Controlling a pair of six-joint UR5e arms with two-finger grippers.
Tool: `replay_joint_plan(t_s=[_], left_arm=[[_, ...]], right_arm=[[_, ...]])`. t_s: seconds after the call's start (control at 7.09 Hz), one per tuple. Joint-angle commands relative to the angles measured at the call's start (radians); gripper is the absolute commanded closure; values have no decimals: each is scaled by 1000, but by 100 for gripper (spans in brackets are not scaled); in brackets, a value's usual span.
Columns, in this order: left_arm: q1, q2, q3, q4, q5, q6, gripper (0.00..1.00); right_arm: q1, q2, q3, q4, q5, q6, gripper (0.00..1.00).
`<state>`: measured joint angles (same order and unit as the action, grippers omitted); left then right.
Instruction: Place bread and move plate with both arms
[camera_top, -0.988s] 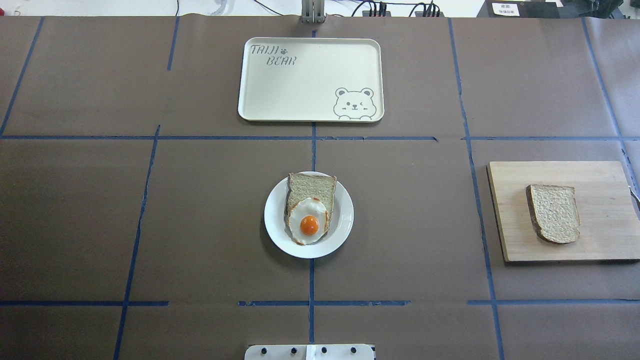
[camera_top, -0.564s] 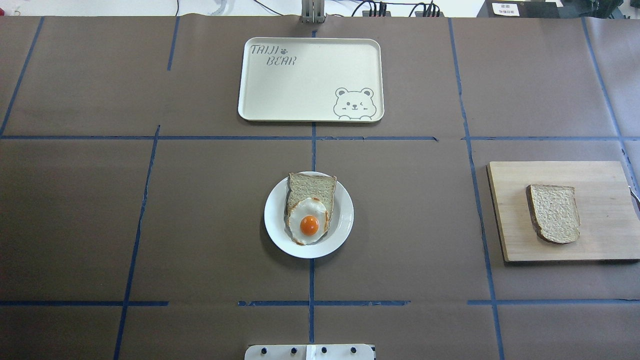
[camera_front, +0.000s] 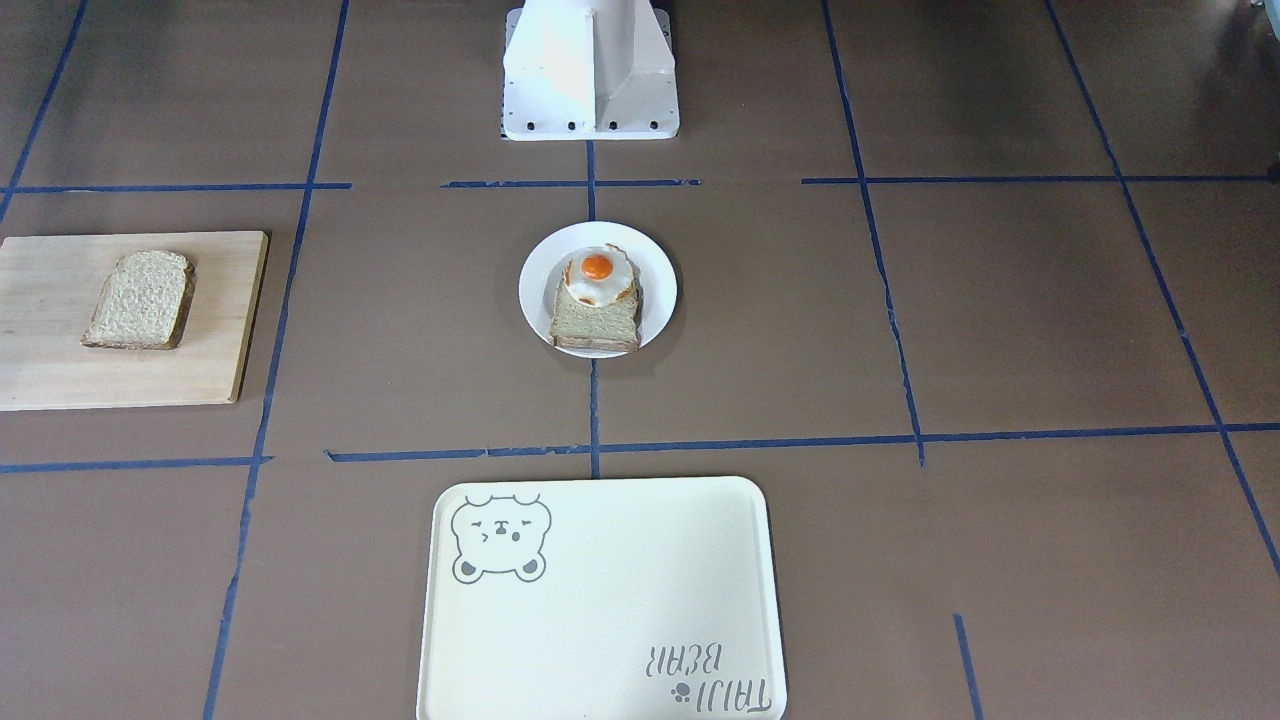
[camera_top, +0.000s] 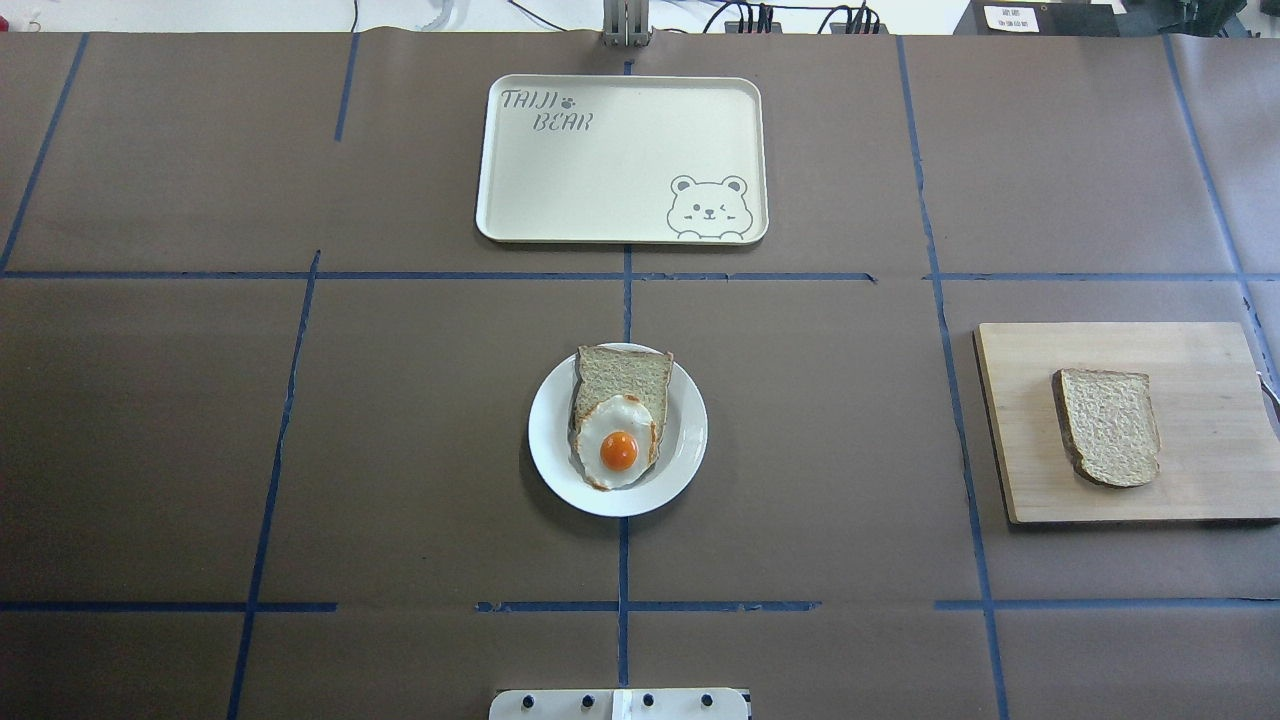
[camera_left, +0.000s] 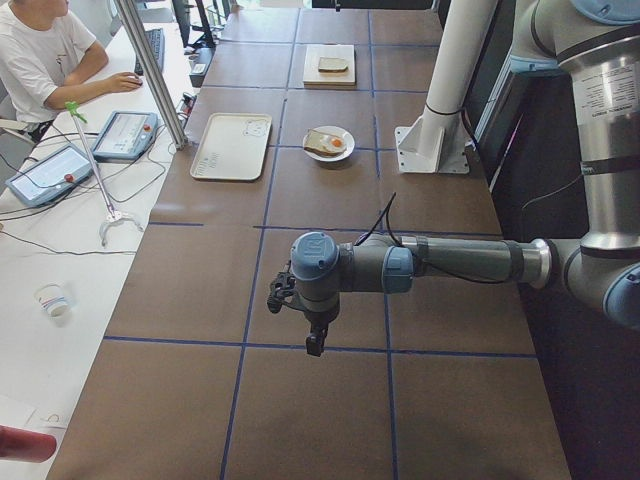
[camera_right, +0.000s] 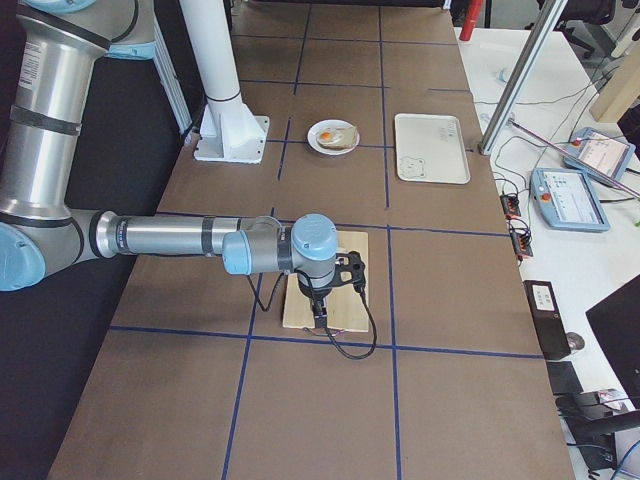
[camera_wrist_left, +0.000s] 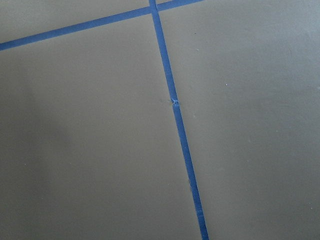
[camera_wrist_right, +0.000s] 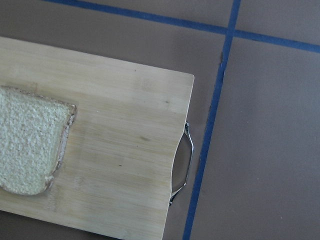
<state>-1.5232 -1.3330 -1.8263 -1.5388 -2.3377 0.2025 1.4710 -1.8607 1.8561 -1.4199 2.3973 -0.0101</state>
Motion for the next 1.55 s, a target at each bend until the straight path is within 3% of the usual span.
replay_joint_plan(t_s=[0.0, 0.28, 0.42, 0.56, 0.85, 1.27, 1.41], left_arm=[[0, 0, -1, 0, 0, 0, 0], [0, 0, -1, 0, 0, 0, 0], [0, 0, -1, 0, 0, 0, 0], [0, 0, -1, 0, 0, 0, 0], [0, 0, -1, 0, 0, 0, 0], [0, 0, 2, 0, 0, 0, 0], [0, 0, 2, 0, 0, 0, 0]], right_arm=[[-73, -20, -91, 335, 16, 273, 0], [-180, -28, -246, 804, 13, 649, 0], [-252, -28, -270, 969, -6, 852, 0], [-331, -25, -270, 1054, -62, 975, 0], [-467, -18, -271, 1119, -199, 1045, 0], [-554, 4, -278, 1119, -224, 1050, 2], [-560, 14, -285, 1119, -227, 1050, 8]])
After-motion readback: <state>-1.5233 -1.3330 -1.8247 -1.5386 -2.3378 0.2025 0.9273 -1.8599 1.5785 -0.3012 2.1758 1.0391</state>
